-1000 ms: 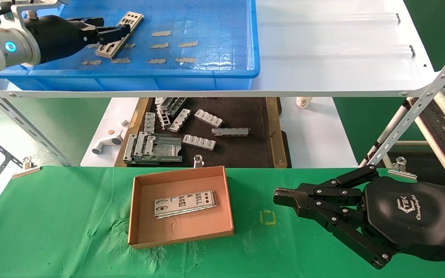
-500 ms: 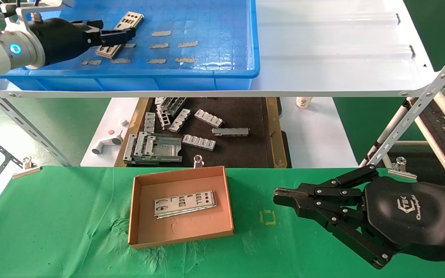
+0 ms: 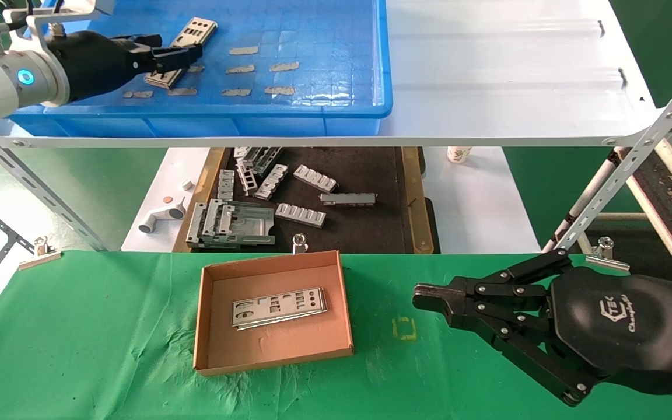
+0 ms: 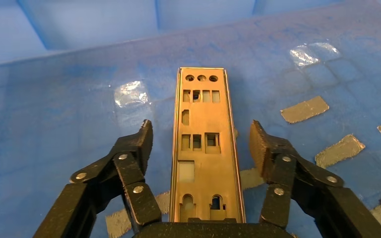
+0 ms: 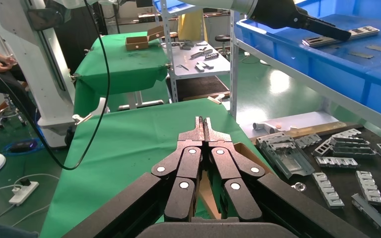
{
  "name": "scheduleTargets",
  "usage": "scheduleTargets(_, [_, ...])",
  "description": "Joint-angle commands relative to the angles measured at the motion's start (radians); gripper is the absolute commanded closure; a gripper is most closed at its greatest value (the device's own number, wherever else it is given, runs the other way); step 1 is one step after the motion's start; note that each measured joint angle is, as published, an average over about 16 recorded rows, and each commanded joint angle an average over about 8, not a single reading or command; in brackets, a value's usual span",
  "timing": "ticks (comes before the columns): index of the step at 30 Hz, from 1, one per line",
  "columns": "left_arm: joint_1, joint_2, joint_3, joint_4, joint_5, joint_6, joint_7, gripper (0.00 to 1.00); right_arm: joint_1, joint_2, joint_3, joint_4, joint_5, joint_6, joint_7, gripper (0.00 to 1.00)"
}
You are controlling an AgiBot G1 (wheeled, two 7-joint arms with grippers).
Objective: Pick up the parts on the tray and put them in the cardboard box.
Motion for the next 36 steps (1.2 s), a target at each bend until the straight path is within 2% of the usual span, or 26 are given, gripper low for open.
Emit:
scheduleTargets(1, [0.0,-0.001,0.0,-0.002,0.0,0.0,0.0,1.0,0.0,0.0,0.0,0.0,0.0,0.0,0.0,1.0])
scheduleTargets(25, [-0.015,-0.009,-0.004,-0.018,-0.006,0.026,0.012,1.0,0.0,0.0,0.0,0.0,0.0,0.0,0.0,1.0])
scheduleTargets(31, [-0.039,-0.035,-0.01,-0.043,-0.015,0.105,0.033,1.0,0.0,0.0,0.0,0.0,0.0,0.0,0.0,1.0])
scheduleTargets(36, [-0.061,-0.079,-0.011,-0.084,-0.021,0.259,0.077,1.0,0.0,0.0,0.0,0.0,0.0,0.0,0.0,1.0])
